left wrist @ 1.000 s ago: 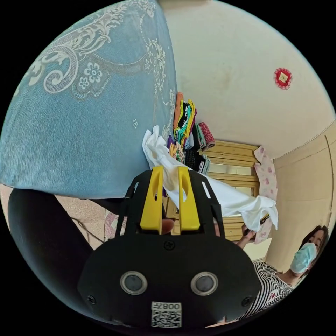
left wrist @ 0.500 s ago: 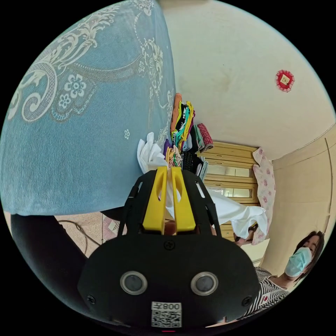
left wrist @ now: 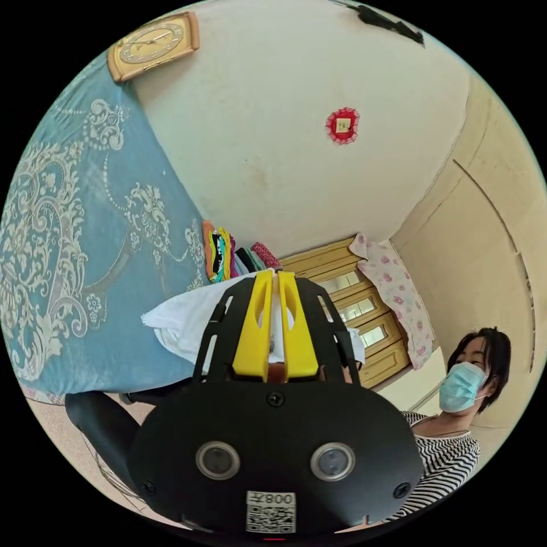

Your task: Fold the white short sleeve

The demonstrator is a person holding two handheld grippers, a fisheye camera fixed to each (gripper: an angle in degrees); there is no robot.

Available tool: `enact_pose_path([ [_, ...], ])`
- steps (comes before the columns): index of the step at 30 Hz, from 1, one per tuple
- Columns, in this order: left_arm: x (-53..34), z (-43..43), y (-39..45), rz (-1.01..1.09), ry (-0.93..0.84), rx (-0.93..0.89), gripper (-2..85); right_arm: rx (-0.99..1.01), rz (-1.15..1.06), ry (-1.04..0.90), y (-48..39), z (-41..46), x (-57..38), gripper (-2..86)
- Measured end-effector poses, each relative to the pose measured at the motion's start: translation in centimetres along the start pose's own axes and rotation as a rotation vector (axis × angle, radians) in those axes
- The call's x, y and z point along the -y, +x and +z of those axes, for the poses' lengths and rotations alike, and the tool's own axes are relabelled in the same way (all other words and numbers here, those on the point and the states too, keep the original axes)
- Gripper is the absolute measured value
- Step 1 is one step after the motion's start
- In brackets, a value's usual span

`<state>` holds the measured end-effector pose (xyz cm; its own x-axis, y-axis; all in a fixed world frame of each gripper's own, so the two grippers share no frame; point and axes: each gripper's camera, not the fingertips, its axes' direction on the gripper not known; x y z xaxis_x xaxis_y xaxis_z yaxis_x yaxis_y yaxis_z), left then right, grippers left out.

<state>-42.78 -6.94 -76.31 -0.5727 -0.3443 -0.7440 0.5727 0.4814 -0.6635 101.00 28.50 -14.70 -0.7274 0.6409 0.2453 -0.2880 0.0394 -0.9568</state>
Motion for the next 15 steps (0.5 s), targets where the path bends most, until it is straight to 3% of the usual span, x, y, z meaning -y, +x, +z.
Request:
enact_pose_path([
  [15, -5.6, -12.5, 25.3, 0.393, 0.206, -0.103, 2.0, 0.098, -0.143, 0.063, -3.0, -3.8, 0.0, 0.6],
])
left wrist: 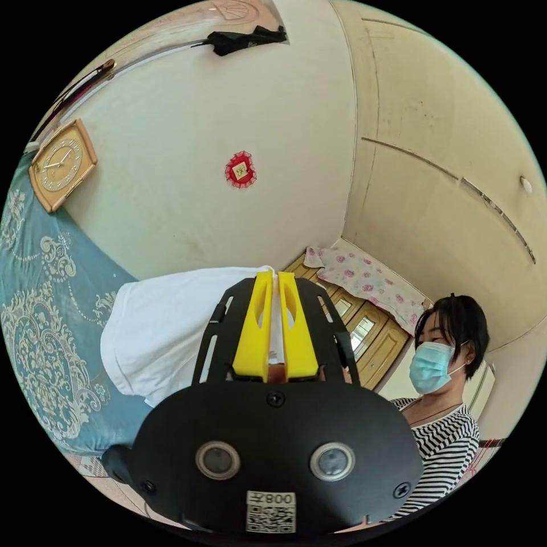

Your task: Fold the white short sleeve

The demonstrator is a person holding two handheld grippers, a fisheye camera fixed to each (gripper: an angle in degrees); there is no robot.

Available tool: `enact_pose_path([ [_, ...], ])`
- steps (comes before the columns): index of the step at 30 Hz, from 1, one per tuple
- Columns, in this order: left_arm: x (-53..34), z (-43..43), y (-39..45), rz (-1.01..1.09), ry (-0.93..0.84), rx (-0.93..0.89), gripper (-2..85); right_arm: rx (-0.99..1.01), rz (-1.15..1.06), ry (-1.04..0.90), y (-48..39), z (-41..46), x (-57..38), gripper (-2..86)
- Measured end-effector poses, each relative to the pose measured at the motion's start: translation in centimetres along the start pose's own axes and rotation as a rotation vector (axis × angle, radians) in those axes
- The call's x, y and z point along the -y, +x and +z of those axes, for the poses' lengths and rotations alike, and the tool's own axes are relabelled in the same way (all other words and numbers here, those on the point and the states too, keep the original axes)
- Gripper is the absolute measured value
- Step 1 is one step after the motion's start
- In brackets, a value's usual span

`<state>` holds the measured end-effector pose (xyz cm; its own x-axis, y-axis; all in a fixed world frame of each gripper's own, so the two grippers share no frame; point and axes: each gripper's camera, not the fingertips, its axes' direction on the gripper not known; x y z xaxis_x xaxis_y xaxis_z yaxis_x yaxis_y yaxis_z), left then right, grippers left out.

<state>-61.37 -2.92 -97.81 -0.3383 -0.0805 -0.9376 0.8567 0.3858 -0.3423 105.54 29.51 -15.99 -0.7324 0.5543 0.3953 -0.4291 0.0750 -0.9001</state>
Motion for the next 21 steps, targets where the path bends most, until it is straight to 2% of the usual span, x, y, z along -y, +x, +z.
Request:
enact_pose_path([
  [12, 1.2, -3.7, 17.3, 0.267, 0.065, -0.039, 1.8, 0.048, -0.121, 0.034, -2.4, -2.0, 1.7, 0.6],
  [21, 1.5, -6.6, 27.1, 0.475, 0.138, 0.058, 1.8, 0.089, -0.286, 0.048, -4.5, -2.1, 3.9, 0.6],
])
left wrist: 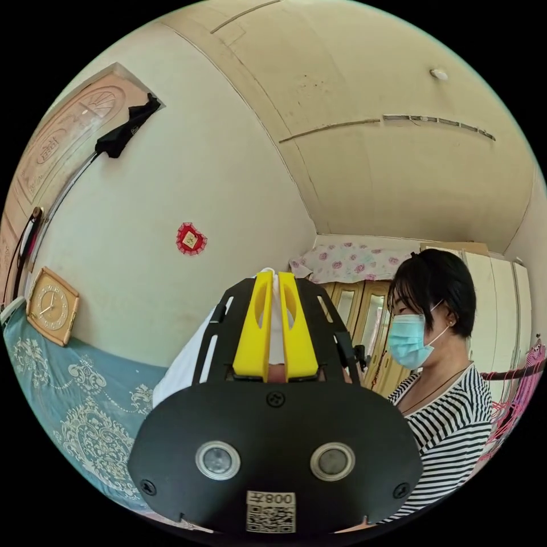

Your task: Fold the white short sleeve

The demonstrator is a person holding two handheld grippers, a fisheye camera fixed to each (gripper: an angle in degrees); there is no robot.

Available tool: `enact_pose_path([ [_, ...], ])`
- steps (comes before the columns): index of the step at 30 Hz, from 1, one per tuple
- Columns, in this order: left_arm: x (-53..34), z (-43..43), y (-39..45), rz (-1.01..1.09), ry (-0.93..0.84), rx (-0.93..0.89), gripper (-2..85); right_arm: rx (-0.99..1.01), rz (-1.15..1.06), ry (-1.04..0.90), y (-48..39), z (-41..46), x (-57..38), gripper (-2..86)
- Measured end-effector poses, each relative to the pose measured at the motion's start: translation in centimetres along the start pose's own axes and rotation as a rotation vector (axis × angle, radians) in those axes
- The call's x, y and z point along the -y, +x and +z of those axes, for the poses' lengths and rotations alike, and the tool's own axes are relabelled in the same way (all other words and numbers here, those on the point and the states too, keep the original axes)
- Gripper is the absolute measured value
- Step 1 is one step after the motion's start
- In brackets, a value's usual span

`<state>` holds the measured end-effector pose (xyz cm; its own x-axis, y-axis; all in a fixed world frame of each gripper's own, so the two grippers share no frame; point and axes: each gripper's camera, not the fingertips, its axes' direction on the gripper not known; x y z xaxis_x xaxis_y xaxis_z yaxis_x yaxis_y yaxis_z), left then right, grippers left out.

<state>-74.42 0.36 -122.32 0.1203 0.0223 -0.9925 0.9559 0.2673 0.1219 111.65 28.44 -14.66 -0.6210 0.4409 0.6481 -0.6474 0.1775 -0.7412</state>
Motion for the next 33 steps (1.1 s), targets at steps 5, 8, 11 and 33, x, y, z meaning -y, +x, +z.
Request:
enact_pose_path([
  [5, 1.8, 0.3, 0.7, 0.040, 0.016, 0.055, 1.8, -0.009, -0.048, -0.010, 1.7, 1.6, 1.9, 0.6],
  [8, 2.3, 0.9, -0.1, 0.033, 0.019, 0.070, 1.9, -0.009, -0.064, -0.015, 3.6, 2.7, 3.0, 0.6],
  [11, 2.7, 1.7, -1.3, 0.028, 0.011, 0.082, 1.9, -0.016, -0.066, -0.018, 6.0, 3.9, 4.0, 0.5],
  [33, 0.3, 24.0, -42.7, -0.386, -0.320, 0.452, 2.6, -0.205, 0.282, -0.384, 57.0, 29.1, 13.1, 0.6],
])
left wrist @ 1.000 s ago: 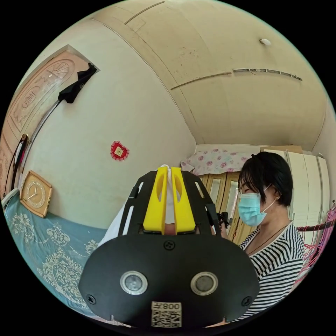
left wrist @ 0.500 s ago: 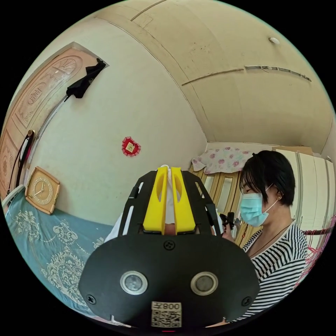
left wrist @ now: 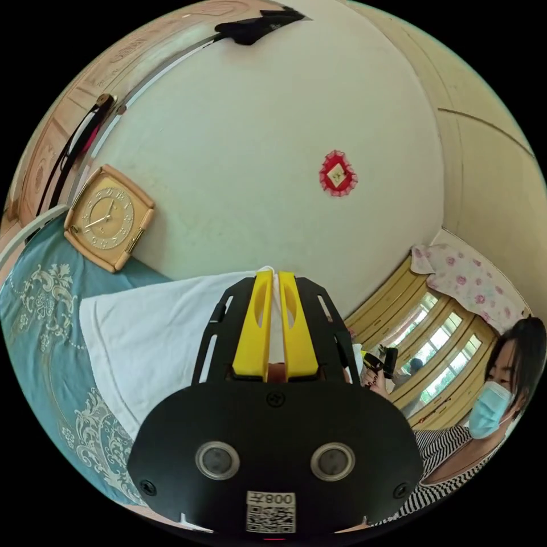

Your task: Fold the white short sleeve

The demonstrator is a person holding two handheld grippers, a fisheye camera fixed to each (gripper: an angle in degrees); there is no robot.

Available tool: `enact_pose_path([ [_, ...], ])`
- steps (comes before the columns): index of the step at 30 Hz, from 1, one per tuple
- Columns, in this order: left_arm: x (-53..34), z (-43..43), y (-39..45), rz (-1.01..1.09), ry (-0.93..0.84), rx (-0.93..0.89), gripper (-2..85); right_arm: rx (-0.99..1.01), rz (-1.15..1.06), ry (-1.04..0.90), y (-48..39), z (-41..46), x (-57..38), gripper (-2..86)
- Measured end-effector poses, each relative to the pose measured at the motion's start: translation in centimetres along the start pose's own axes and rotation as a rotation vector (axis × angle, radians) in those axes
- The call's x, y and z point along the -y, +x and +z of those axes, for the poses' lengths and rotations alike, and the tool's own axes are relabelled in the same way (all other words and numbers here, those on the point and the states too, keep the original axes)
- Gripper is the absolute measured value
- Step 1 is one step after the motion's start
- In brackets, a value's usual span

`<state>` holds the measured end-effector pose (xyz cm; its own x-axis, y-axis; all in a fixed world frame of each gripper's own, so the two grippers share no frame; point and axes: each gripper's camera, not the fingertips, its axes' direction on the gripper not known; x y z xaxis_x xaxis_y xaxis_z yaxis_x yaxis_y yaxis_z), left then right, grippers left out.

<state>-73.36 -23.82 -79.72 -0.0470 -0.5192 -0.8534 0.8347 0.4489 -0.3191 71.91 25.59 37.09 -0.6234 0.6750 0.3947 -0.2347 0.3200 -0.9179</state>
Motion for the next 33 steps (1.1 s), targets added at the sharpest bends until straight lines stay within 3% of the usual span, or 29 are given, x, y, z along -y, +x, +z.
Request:
enact_pose_path([
  [5, 0.8, 13.7, -12.5, -0.135, -0.167, 0.168, 4.7, -0.164, 0.203, -0.256, 15.4, 13.7, 5.9, 0.7],
  [7, -0.2, 16.5, -16.3, -0.186, -0.232, 0.263, 6.2, -0.214, 0.363, -0.385, 22.6, 19.5, 6.4, 0.5],
  [12, -4.4, 17.8, -23.8, -0.217, -0.335, 0.276, 7.2, -0.268, 0.485, -0.431, 30.5, 24.2, 4.6, 0.4],
  [21, -16.1, 8.0, -29.2, -0.336, -0.533, 0.320, 8.2, -0.137, 0.462, -0.541, 30.2, 23.5, -3.4, 3.7],
  [26, -20.0, 3.0, -30.0, -0.416, -0.542, 0.350, 9.5, -0.223, 0.438, -0.622, 28.8, 22.7, -5.8, 5.0],
  [30, -21.8, 3.0, -30.6, -0.415, -0.616, 0.373, 9.5, -0.302, 0.364, -0.588, 30.1, 24.0, -2.9, 5.9],
  [33, -22.6, 3.2, -31.4, -0.407, -0.637, 0.380, 9.1, -0.337, 0.283, -0.676, 30.6, 26.9, -1.0, 6.2],
])
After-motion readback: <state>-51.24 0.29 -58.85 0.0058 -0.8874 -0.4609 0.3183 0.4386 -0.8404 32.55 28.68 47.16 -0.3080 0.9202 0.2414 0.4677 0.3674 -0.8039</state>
